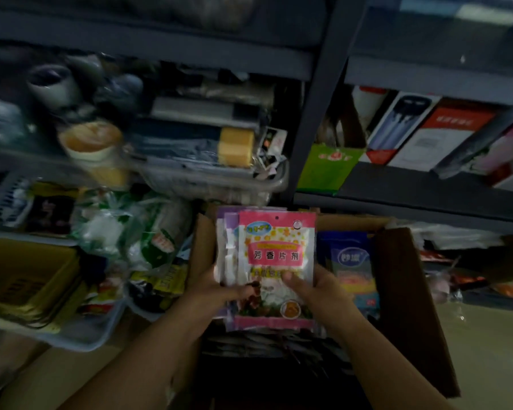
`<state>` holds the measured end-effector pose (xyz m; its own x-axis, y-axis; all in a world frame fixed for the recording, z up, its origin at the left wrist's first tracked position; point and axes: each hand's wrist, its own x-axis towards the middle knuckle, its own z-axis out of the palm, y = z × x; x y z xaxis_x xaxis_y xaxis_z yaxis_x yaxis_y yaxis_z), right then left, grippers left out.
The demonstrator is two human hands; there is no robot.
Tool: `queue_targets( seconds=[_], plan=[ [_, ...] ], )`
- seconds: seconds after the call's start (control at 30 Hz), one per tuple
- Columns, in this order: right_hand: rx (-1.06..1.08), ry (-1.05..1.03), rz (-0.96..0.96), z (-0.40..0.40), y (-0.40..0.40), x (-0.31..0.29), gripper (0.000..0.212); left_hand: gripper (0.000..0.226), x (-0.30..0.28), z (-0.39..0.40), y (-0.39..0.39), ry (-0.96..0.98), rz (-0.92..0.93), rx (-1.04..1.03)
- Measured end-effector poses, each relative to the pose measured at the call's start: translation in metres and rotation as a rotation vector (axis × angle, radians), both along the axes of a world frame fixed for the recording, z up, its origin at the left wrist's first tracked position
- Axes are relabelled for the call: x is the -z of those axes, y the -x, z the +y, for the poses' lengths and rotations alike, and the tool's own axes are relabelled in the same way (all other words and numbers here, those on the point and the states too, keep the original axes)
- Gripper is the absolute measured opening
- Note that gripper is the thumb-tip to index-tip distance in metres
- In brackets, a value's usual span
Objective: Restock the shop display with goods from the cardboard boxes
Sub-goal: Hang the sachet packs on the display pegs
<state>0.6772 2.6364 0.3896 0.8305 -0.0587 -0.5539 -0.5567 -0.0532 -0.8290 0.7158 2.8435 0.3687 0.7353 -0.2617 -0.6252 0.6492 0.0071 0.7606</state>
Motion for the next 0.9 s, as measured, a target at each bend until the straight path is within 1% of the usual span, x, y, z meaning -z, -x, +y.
queue_targets(
  seconds=[0.03,0.07,0.13,0.17,0.2,0.37,0.63,0.73,0.8,0.9],
  plan=[
    [-0.017,0.004,-0.034,0.009,-0.002,-0.009,0.010,0.077,-0.009,0.009,0.000,0.000,-0.041,-0.014],
    [-0.025,0.013,-0.060,0.018,-0.005,-0.018,0.011,0.066,-0.019,0.017,0.000,0.007,-0.081,-0.027],
    [-0.005,-0.026,-0.100,0.034,-0.010,-0.034,0.015,0.031,-0.039,0.034,0.003,0.031,-0.122,-0.053],
    [0.000,-0.059,-0.121,0.041,-0.013,-0.040,0.015,0.021,-0.049,0.040,0.004,0.031,-0.133,-0.071],
    [-0.015,-0.084,-0.140,0.048,-0.015,-0.046,0.015,0.017,-0.058,0.048,0.006,0.030,-0.152,-0.086],
    [-0.095,-0.102,-0.209,0.087,-0.026,-0.072,0.015,0.014,-0.083,0.092,0.015,-0.054,-0.248,-0.263],
    [-0.288,-0.161,-0.278,0.158,-0.059,-0.108,0.014,0.020,-0.119,0.172,0.037,-0.064,-0.353,-0.496],
    [-0.355,-0.157,-0.311,0.189,-0.071,-0.125,0.019,0.022,-0.137,0.211,0.044,-0.092,-0.417,-0.568],
    [-0.382,-0.148,-0.341,0.210,-0.077,-0.136,0.022,0.021,-0.147,0.239,0.045,-0.127,-0.451,-0.616],
    [-0.384,-0.129,-0.400,0.245,-0.084,-0.155,0.021,0.018,-0.164,0.282,0.044,-0.142,-0.502,-0.662]
  ],
)
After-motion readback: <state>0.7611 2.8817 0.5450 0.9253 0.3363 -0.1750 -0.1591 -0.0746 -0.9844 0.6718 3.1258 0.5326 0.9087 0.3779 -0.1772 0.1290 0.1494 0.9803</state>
